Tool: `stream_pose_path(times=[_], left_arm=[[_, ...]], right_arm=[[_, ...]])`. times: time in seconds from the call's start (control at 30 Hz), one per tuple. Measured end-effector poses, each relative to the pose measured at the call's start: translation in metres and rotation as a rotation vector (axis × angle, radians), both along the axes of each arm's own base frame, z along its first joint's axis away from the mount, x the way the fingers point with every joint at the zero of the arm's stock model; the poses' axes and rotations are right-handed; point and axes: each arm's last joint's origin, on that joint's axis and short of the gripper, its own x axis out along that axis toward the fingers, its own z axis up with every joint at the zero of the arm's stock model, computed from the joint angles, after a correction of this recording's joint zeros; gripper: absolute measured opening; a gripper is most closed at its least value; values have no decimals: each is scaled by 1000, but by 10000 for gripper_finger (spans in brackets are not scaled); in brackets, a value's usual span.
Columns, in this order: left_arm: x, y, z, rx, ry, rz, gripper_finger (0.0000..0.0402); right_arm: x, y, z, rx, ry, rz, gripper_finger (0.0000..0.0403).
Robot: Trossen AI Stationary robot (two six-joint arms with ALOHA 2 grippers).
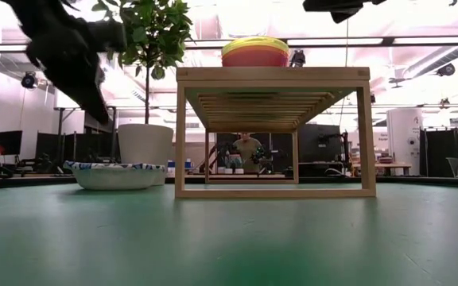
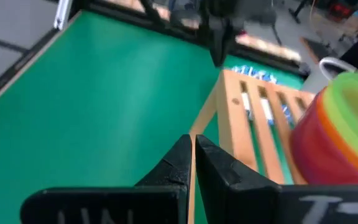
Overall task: Place and stack bowls onto a shelf
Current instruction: Stack the white patterned bowl on top of the other white patterned bowl on the shelf
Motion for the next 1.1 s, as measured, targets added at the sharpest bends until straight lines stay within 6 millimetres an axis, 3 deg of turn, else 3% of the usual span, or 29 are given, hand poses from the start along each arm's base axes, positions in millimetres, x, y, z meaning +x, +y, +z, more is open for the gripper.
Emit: stream_pose_path(times=[0.13,0.27,0.43,0.57,0.87,1.1], left_arm=[[6,28,-2,-29,66,-70,21],[5,48,-4,-54,113,-112,68],[5,55,-5,-52,114,-100,133],[8,55,-11,-60,95,-75,159],[20,59,-56,25,214,74,149],[33,59,-72,28,297,65,96]], right_arm=[[-9,-4,1,11,-38,6,13],[-17,-7,2,18,-52,6,13],[-21,-9,-2,7,-38,11,13],[-22,-9,-2,-7,-42,18,13],[-22,-9,-2,-8,-40,18,13],[-22,-9,-2,-8,-40,17,13]])
